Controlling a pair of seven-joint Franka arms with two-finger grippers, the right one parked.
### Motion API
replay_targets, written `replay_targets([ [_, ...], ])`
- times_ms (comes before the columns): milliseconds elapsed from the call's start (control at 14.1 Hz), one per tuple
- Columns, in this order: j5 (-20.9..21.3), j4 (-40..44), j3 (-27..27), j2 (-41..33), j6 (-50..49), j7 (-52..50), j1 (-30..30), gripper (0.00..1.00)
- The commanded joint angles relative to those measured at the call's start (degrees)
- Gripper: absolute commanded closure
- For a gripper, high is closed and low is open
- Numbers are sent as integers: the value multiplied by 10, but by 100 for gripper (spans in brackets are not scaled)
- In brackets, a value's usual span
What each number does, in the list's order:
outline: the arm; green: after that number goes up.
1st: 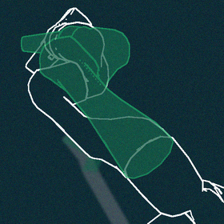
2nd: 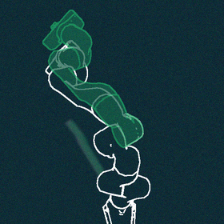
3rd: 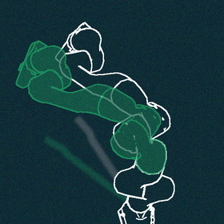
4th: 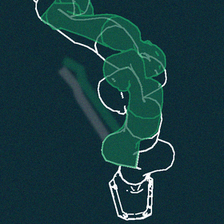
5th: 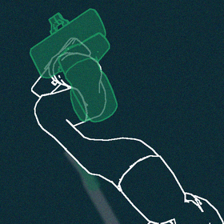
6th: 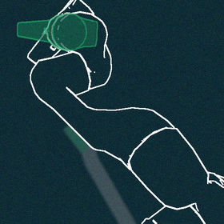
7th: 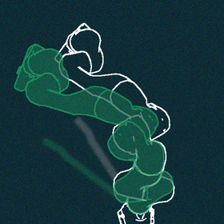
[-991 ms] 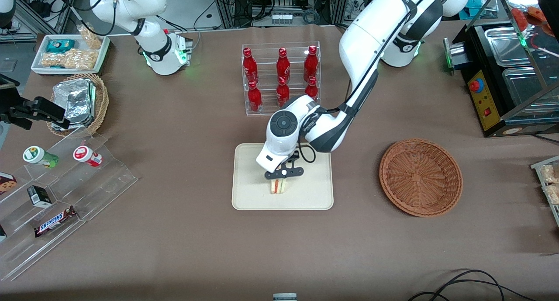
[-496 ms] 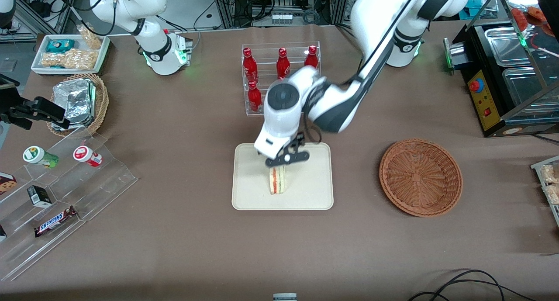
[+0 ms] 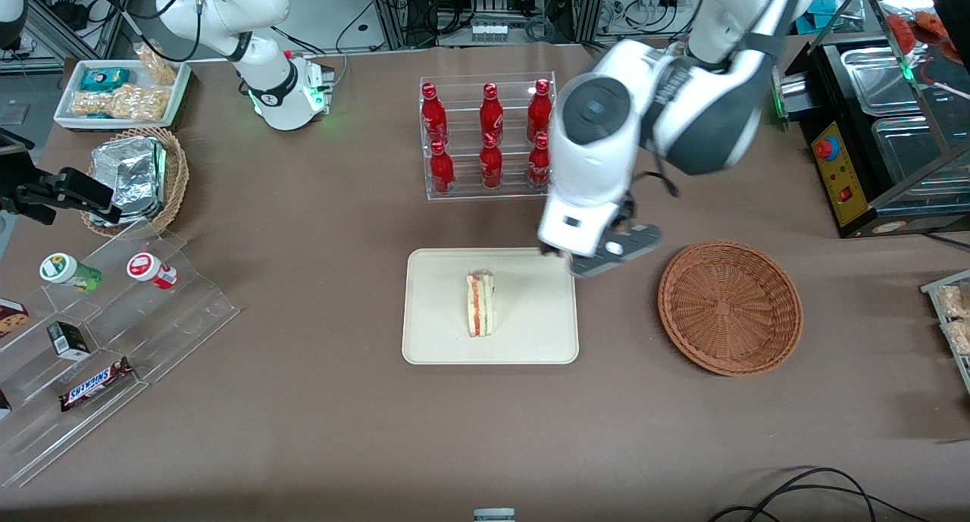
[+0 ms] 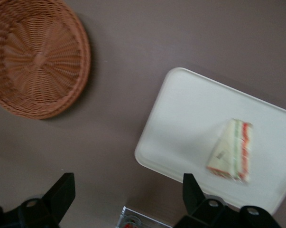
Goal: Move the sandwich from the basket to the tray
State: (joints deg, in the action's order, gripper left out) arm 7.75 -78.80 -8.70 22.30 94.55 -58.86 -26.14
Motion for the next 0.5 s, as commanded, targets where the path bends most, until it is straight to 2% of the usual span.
replay_targets([
  [0,4,-86,-4,-59,5,39,54,0],
  [425,4,-209,-4,-167,-1,214,153,0],
])
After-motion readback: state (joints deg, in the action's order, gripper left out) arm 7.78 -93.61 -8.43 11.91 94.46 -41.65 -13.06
